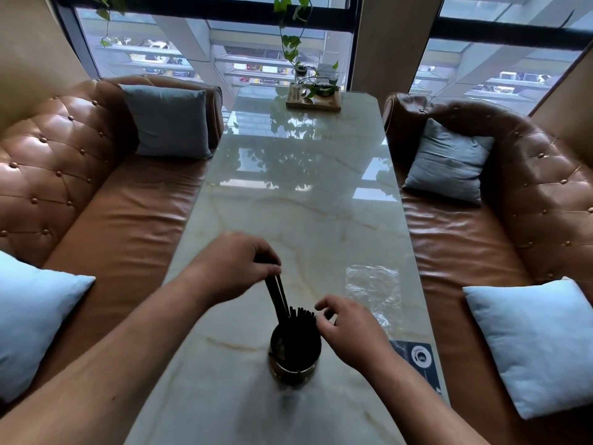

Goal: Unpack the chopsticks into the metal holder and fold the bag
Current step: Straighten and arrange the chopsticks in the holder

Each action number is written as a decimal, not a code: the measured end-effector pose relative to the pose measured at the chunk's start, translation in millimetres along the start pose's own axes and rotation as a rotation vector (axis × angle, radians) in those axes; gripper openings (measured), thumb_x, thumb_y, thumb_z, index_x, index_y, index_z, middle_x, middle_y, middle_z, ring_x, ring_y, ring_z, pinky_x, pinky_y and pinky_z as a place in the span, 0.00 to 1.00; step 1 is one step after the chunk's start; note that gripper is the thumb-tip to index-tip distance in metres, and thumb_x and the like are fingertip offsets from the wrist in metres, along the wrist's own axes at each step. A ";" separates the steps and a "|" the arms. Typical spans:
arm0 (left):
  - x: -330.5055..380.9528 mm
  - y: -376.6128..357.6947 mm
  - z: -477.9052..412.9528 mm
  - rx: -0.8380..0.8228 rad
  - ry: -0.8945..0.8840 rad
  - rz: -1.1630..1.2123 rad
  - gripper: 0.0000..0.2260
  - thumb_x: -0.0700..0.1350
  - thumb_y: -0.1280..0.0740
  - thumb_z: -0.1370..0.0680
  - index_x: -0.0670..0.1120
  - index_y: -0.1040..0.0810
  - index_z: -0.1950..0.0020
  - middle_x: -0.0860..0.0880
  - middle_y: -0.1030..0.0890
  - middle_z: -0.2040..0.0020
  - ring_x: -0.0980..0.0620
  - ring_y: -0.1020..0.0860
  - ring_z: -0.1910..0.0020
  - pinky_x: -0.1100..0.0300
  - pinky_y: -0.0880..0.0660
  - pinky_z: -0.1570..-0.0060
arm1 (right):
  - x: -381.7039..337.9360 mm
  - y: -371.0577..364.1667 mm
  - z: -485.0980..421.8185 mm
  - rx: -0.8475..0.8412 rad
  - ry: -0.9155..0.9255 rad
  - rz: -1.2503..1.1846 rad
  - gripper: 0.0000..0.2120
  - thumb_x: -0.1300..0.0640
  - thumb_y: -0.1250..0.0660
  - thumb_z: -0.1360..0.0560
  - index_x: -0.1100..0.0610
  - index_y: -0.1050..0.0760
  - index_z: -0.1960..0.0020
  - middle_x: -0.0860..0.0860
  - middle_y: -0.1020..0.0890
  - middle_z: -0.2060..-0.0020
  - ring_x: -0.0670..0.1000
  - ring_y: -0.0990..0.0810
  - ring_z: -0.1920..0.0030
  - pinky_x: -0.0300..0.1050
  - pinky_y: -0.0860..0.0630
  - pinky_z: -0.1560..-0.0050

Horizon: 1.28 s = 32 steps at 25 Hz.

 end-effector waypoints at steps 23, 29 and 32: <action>-60.1 -122.8 67.1 0.025 0.457 0.508 0.09 0.50 0.22 0.27 0.57 0.15 0.48 0.58 0.14 0.53 0.57 0.18 0.62 0.57 0.19 0.56 | -34.3 43.7 12.8 0.085 0.035 -0.456 0.10 0.50 0.30 0.28 0.57 0.20 0.61 0.56 0.18 0.72 0.53 0.17 0.70 0.57 0.19 0.63; -46.6 -133.8 37.3 -0.087 0.281 0.235 0.20 0.56 0.22 0.30 0.59 0.19 0.39 0.58 0.17 0.50 0.62 0.21 0.60 0.63 0.26 0.56 | -42.1 17.3 17.7 0.058 0.076 -0.319 0.06 0.50 0.31 0.28 0.51 0.18 0.59 0.49 0.16 0.69 0.47 0.17 0.67 0.50 0.20 0.63; -44.7 -137.3 32.3 -0.101 0.252 0.206 0.19 0.55 0.22 0.30 0.59 0.18 0.40 0.59 0.17 0.51 0.62 0.21 0.60 0.64 0.26 0.56 | -39.7 36.0 17.1 0.147 0.086 -0.302 0.11 0.47 0.32 0.27 0.53 0.20 0.63 0.51 0.17 0.72 0.49 0.19 0.69 0.52 0.22 0.64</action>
Point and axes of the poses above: each hand's wrist, its own z-axis away from the middle knuckle, its own y-axis out of the back of the hand, x = y × z, the point moved 4 cm from there along -z, towards the middle knuckle
